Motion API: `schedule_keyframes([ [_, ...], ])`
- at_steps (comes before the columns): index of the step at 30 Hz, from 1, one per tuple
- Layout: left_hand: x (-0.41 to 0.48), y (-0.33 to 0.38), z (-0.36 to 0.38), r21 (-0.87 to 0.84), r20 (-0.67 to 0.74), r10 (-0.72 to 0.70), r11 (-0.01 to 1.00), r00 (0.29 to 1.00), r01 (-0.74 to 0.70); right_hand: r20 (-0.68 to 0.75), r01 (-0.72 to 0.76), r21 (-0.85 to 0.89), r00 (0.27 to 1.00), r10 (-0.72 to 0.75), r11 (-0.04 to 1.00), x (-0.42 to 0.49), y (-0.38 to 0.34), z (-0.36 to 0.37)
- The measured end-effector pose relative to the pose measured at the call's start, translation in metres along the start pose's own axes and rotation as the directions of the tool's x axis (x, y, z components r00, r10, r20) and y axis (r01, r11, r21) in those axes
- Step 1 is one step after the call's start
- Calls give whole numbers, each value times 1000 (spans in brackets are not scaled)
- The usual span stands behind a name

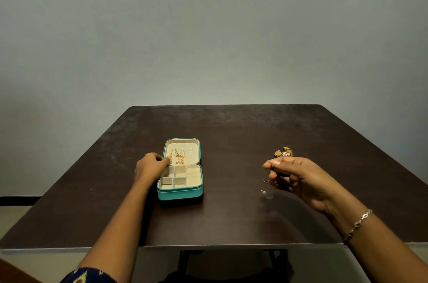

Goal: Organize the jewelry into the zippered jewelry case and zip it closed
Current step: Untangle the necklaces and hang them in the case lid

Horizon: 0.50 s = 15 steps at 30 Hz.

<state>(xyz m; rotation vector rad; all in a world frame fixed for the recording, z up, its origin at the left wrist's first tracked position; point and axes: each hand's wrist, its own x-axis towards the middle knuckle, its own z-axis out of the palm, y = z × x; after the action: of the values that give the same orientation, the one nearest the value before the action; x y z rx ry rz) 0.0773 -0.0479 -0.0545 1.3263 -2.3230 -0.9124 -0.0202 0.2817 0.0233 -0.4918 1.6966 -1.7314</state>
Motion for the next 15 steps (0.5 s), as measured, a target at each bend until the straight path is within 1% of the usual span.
schedule_keyframes([
  [2,-1,0,2,-1,1,25,1000,1000,-25,-1,13,-9,1000,-13,1000,1,-2,2],
  [6,-12,0,6,-37,-83,133,990,988,-136,-11,60,-66,998,-61,996,6,-12,7],
  [9,-17,-6,10,-94,-124,201,973,972,-213,6,86,-81,996,-85,993,14,-19,13],
  [12,-19,-10,12,-172,-146,219,955,965,-243,39,123,-144,992,-118,982,25,-28,23],
  [15,-20,-10,12,-205,-154,244,940,958,-272,81,154,-198,987,-140,968,39,-40,35],
])
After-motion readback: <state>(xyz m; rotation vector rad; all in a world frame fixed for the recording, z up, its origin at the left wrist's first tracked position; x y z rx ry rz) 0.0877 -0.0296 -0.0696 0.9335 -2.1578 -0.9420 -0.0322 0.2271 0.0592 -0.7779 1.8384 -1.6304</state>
